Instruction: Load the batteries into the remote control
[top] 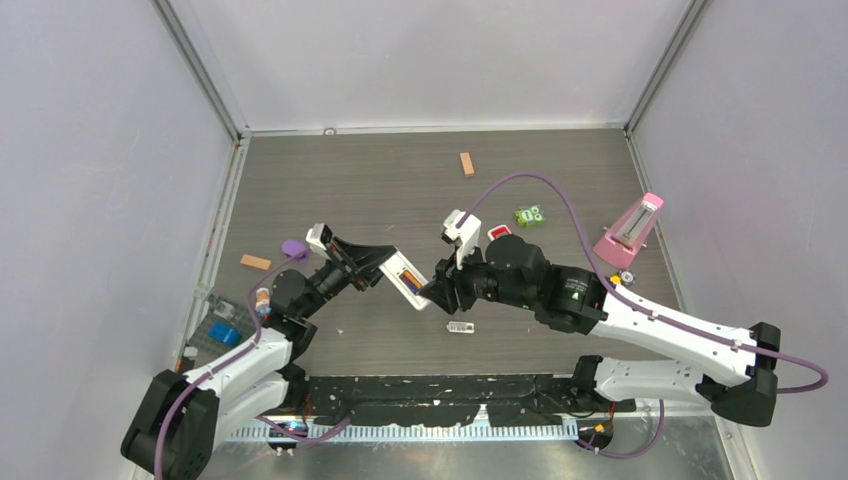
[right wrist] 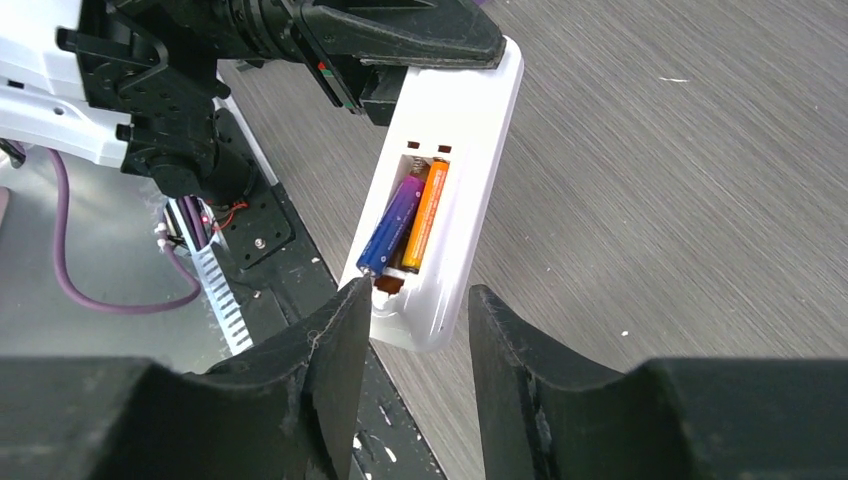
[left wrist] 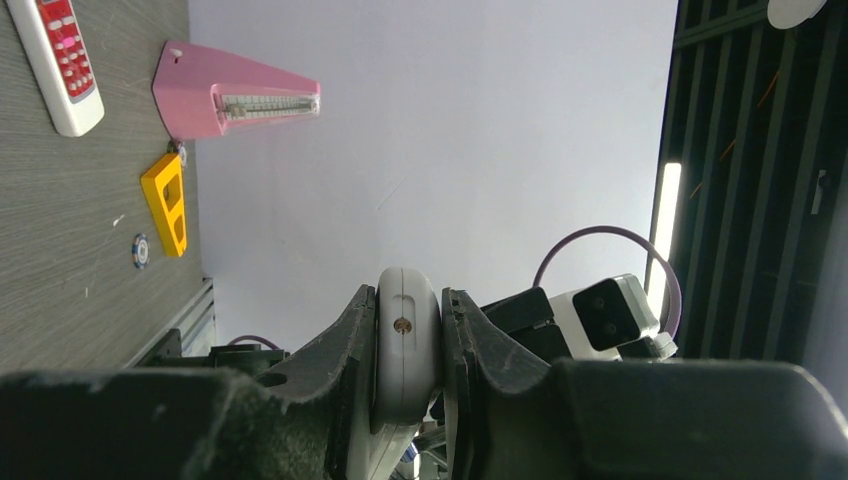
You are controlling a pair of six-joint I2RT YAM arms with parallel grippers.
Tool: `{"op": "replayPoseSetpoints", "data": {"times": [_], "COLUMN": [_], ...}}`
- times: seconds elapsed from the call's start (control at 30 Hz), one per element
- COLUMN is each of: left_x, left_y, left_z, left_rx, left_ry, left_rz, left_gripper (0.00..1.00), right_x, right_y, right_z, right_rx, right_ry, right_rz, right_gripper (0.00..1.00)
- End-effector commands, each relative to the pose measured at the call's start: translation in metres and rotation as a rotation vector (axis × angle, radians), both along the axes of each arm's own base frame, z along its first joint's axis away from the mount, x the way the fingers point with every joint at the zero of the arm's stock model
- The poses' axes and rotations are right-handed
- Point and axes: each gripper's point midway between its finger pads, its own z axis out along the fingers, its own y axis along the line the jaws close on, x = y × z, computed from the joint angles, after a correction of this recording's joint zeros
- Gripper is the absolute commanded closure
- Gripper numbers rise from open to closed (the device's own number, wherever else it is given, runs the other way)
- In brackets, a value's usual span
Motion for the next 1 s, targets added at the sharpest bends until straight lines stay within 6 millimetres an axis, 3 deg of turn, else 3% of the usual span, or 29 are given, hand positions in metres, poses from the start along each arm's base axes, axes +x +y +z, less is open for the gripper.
{"op": "replayPoseSetpoints", "data": {"times": [0.0, 0.43, 0.97], "left_x": [-0.006, -0.008, -0.017], "left_y": [0.003, 0.002, 0.000], "left_z": [0.032, 0.033, 0.046], "left_rx": [-0.046, -0.041, -0.024], "left_ry": [-0.116, -0.129, -0.214], "left_rz": [0.003, -0.006, -0.024], "left_gripper": [1.00, 1.00, 1.00], "right_x": [0.004, 0.008, 0.014], "right_y": [0.011, 0.022, 0.040], "right_z": [0.010, 0.003, -0.023], "right_rx": [0.030, 0.034, -0.062], "right_ry": [-0.048, -0.021, 0.066], "right_rz": [0.021, 0.012, -0.005], "right_gripper": [0.55, 0.59, 0.60]}}
